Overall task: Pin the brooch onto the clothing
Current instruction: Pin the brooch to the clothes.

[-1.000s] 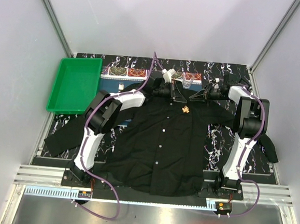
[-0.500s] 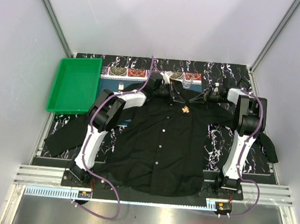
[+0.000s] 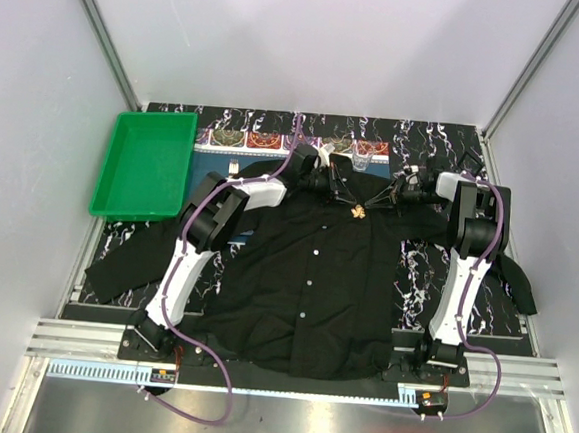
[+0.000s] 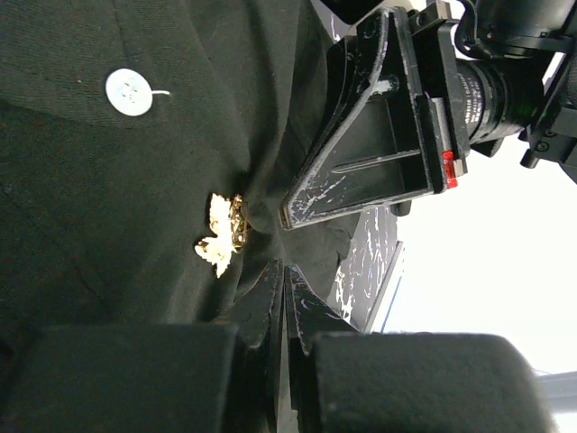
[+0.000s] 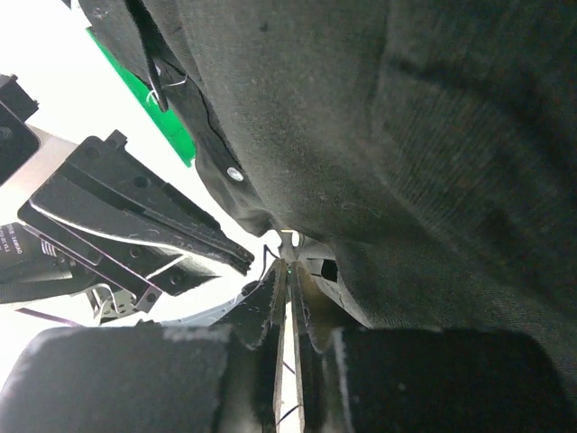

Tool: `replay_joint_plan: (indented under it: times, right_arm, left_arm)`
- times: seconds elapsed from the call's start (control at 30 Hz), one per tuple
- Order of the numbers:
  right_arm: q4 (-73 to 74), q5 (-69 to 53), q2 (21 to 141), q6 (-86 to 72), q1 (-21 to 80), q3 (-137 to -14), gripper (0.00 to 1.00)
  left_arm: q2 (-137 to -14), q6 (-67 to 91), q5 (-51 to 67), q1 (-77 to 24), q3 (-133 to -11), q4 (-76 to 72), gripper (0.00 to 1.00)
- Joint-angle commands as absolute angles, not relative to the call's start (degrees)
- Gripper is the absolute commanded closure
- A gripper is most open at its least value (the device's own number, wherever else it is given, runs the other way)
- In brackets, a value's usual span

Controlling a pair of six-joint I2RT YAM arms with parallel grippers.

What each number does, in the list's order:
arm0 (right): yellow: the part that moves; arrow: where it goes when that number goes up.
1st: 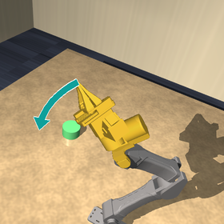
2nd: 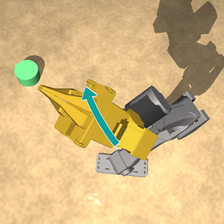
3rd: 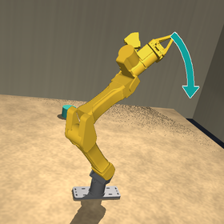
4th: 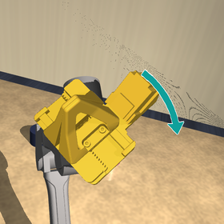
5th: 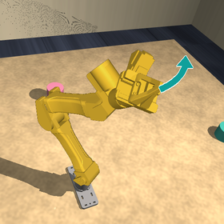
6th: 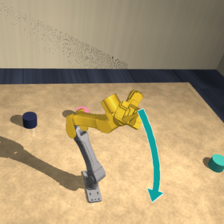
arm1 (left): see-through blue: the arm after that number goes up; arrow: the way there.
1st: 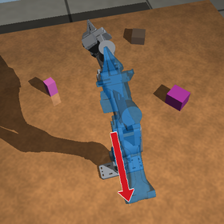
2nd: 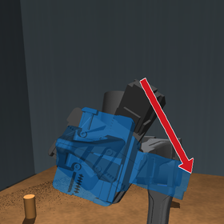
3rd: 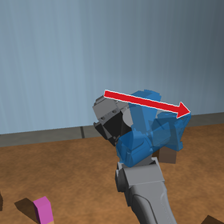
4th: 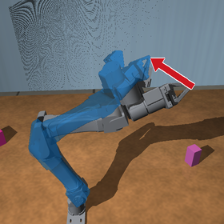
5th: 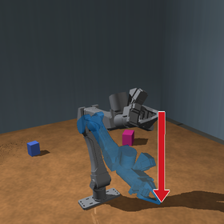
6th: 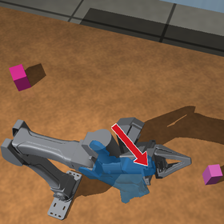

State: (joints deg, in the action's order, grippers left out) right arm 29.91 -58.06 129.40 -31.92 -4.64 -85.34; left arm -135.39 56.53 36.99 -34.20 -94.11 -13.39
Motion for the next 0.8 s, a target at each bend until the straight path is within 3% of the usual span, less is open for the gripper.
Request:
replay_joint_plan:
  times: [0.0, 0.23, 0.77]
  right_arm:
    - [31.20, -57.57, 129.81, -30.67, -4.31, -88.06, 0.88]
    - [31.46, -57.39, 130.87, -31.55, -3.87, -90.52, 0.82]
    - [33.40, -57.04, 131.57, -30.15, -2.46, -91.76, 0.82]
  left_arm:
    - [-136.40, 55.55, 35.86, -34.54, -97.38, -11.52, 0.96]
    - [-137.02, 53.35, 34.81, -34.80, -98.09, -8.97, 0.97]
    - [-135.52, 55.37, 31.29, -34.80, -96.06, -5.37, 0.98]
